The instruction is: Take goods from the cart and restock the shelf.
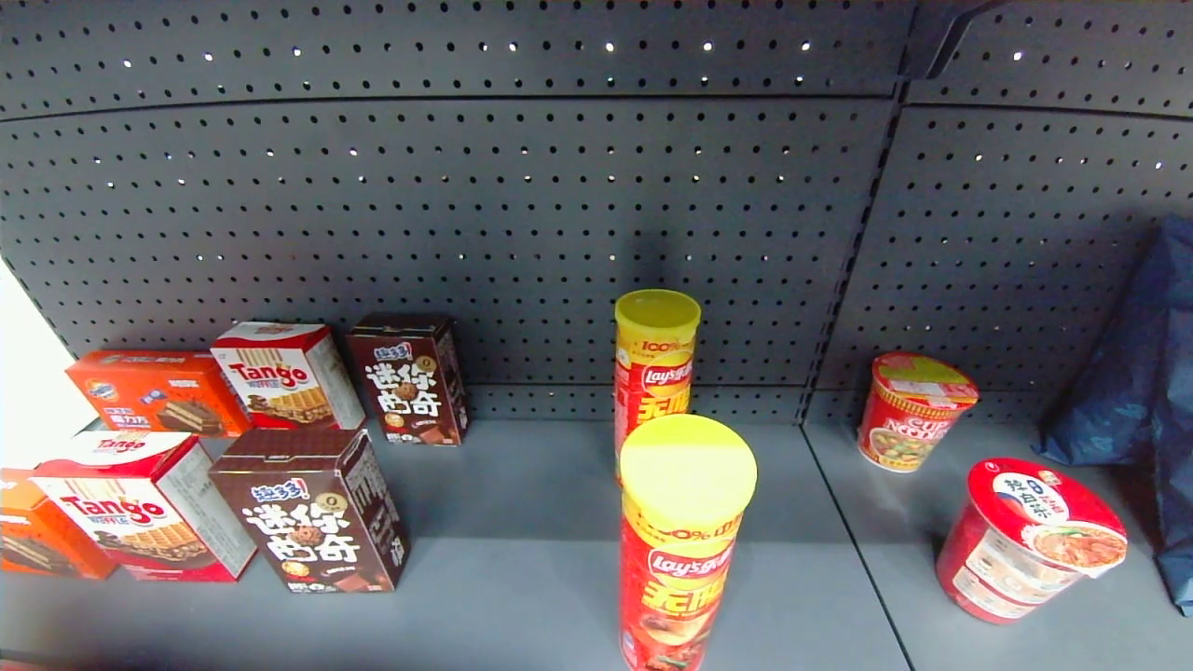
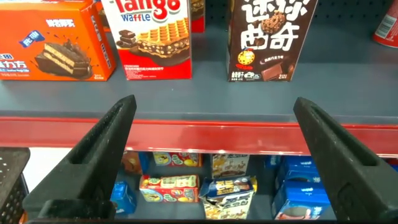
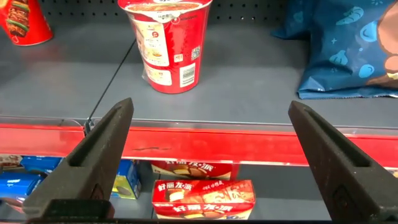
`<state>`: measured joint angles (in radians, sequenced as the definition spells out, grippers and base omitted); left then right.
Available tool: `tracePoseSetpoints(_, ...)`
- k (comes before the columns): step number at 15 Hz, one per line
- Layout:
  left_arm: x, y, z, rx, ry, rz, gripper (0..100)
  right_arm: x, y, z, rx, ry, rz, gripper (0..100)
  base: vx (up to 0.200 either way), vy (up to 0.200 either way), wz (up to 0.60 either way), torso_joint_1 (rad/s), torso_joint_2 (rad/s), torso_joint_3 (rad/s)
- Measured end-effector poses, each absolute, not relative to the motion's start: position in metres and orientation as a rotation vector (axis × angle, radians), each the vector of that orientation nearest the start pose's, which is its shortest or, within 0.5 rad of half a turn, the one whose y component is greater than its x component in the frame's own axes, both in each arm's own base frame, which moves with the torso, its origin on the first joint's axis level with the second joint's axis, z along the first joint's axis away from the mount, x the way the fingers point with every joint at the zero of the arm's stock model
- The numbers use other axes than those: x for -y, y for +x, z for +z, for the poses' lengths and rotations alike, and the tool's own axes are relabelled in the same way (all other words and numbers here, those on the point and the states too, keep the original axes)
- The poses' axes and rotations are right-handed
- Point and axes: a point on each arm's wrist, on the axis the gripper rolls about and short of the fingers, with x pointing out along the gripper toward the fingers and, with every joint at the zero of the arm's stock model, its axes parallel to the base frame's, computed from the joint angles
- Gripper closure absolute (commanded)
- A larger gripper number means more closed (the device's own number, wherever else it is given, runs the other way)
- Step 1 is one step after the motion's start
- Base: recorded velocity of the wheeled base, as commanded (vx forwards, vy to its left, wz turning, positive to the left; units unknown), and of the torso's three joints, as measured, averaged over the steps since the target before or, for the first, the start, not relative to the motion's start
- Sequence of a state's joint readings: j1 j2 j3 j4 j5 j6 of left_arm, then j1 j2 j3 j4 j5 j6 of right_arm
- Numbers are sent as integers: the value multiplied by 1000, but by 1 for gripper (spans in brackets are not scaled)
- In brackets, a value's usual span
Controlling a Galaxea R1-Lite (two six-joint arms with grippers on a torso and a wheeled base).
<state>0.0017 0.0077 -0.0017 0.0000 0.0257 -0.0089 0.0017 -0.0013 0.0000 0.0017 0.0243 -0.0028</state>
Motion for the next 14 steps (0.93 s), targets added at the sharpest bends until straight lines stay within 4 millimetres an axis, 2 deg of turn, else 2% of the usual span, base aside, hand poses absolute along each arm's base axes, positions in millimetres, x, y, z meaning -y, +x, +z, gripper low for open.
tracePoseSetpoints(14, -1, -22, 76, -7, 4, 21, 0, -1, -23, 76, 0, -3, 27, 0, 0, 0, 0, 0, 0, 0)
